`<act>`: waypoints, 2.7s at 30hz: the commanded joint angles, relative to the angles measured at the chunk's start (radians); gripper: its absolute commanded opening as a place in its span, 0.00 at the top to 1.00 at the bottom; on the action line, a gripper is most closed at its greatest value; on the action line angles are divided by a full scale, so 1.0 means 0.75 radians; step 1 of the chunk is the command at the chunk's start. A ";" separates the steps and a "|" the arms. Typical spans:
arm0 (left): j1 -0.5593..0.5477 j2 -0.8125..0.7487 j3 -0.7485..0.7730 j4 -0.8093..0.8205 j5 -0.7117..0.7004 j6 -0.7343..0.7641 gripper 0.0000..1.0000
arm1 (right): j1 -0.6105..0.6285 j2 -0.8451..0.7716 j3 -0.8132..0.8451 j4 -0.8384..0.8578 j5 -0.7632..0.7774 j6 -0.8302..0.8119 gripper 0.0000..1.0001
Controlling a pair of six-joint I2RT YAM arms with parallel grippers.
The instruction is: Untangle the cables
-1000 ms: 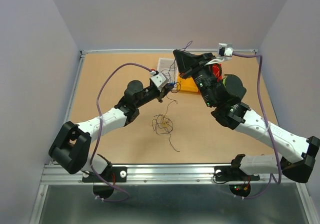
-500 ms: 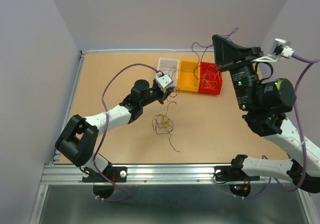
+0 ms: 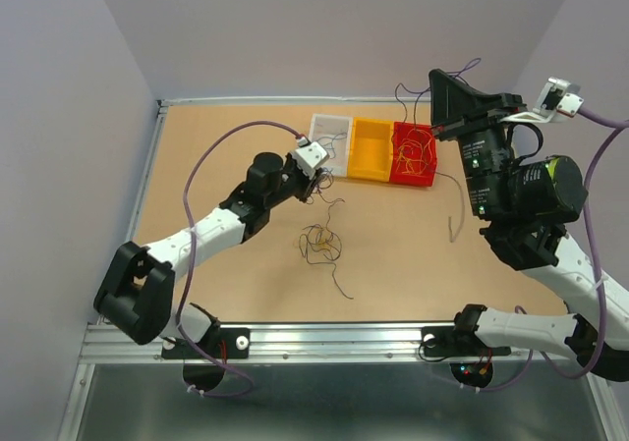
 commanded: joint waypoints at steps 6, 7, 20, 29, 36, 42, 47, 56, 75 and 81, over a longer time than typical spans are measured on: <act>0.082 -0.458 -0.064 -0.054 0.110 0.063 0.61 | 0.013 0.062 -0.082 0.065 0.116 -0.094 0.99; 0.084 -0.477 -0.078 -0.056 0.102 0.067 0.62 | 0.011 0.084 -0.084 0.077 0.124 -0.117 0.99; 0.096 -0.667 -0.227 -0.089 0.010 0.130 0.74 | -0.251 0.454 -0.012 0.122 0.027 -0.111 0.99; 0.098 -0.655 -0.221 -0.099 0.014 0.126 0.76 | -0.431 0.682 0.104 0.067 -0.147 0.012 0.99; 0.100 -0.647 -0.221 -0.103 0.028 0.128 0.77 | -0.572 0.837 0.166 0.046 -0.301 0.124 0.99; 0.102 -0.637 -0.219 -0.105 0.043 0.132 0.77 | -0.668 0.964 0.196 0.046 -0.401 0.194 1.00; 0.100 -0.620 -0.207 -0.113 0.055 0.133 0.78 | -0.743 1.025 0.129 0.115 -0.499 0.249 0.99; 0.102 -0.594 -0.201 -0.121 0.067 0.133 0.78 | -0.797 1.130 0.147 0.161 -0.575 0.266 0.99; 0.102 -0.569 -0.189 -0.138 0.094 0.133 0.78 | -0.856 1.312 0.601 -0.048 -0.604 0.212 0.99; 0.102 -0.575 -0.191 -0.138 0.098 0.135 0.78 | -0.860 1.248 0.311 0.174 -0.634 0.221 0.99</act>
